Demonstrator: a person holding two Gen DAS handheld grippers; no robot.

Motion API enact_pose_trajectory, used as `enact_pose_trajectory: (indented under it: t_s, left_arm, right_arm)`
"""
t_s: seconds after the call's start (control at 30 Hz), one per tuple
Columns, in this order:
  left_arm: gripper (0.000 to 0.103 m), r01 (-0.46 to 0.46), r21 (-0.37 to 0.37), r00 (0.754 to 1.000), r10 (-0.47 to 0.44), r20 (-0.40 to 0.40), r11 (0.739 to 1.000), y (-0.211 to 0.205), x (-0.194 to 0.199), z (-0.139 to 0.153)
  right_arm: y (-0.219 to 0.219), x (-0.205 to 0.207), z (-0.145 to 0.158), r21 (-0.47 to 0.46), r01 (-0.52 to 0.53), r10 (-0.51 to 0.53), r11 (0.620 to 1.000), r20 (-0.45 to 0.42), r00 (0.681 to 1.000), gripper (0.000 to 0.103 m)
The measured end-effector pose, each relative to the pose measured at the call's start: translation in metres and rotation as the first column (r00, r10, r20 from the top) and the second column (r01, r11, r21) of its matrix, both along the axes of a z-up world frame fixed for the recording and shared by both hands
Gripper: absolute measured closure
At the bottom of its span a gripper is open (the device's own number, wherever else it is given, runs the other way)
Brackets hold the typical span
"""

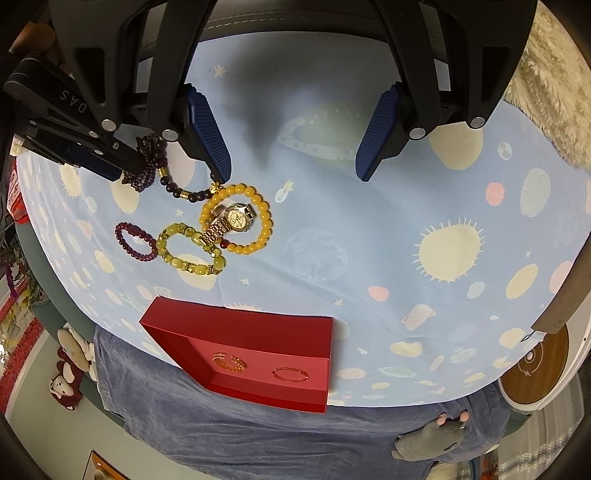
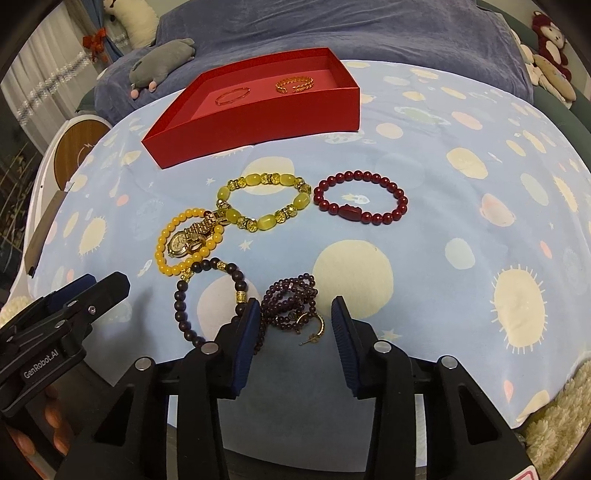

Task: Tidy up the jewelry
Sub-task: 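Move the right tool to the garnet beaded bow piece and close on it, then grasp the black-bead bracelet with the left tool while the right tool holds the garnet piece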

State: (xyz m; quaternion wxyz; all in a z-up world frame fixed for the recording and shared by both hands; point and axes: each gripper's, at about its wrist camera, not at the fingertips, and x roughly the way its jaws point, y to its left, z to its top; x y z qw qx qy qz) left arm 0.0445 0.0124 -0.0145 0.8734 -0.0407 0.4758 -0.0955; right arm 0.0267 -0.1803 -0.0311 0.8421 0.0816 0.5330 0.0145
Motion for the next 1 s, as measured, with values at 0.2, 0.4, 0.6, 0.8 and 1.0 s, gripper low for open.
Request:
enact_pose_trajectory:
  t_s: [0.2, 0.4, 0.6, 0.8, 1.0]
  left_arm:
    - [0.036, 0.008, 0.007, 1.000, -0.008, -0.003, 1.000, -0.002, -0.001, -0.001]
    - [0.036, 0.009, 0.008, 1.000, -0.009, -0.007, 1.000, -0.003, -0.002, -0.002]
    - [0.036, 0.024, 0.012, 1.000, -0.024, 0.001, 1.000, -0.005, -0.004, -0.001]
    - [0.036, 0.026, 0.000, 1.000, -0.026, 0.000, 1.000, -0.006, -0.004, 0.000]
    - [0.036, 0.078, 0.002, 0.997, -0.078, -0.006, 0.997, -0.026, -0.004, 0.000]
  right_arm:
    - [0.001, 0.002, 0.001, 0.013, -0.016, 0.015, 1.000, 0.012, 1.000, 0.084]
    - [-0.002, 0.000, 0.001, 0.024, -0.017, 0.017, 1.000, 0.013, 1.000, 0.097]
    - [-0.013, -0.003, 0.004, 0.031, 0.020, -0.020, 0.999, 0.020, 1.000, 0.097]
    - [-0.034, -0.008, 0.015, 0.060, 0.090, -0.093, 0.994, 0.054, 0.994, 0.100]
    - [-0.047, -0.006, 0.010, 0.080, 0.129, -0.131, 0.988, 0.020, 0.991, 0.099]
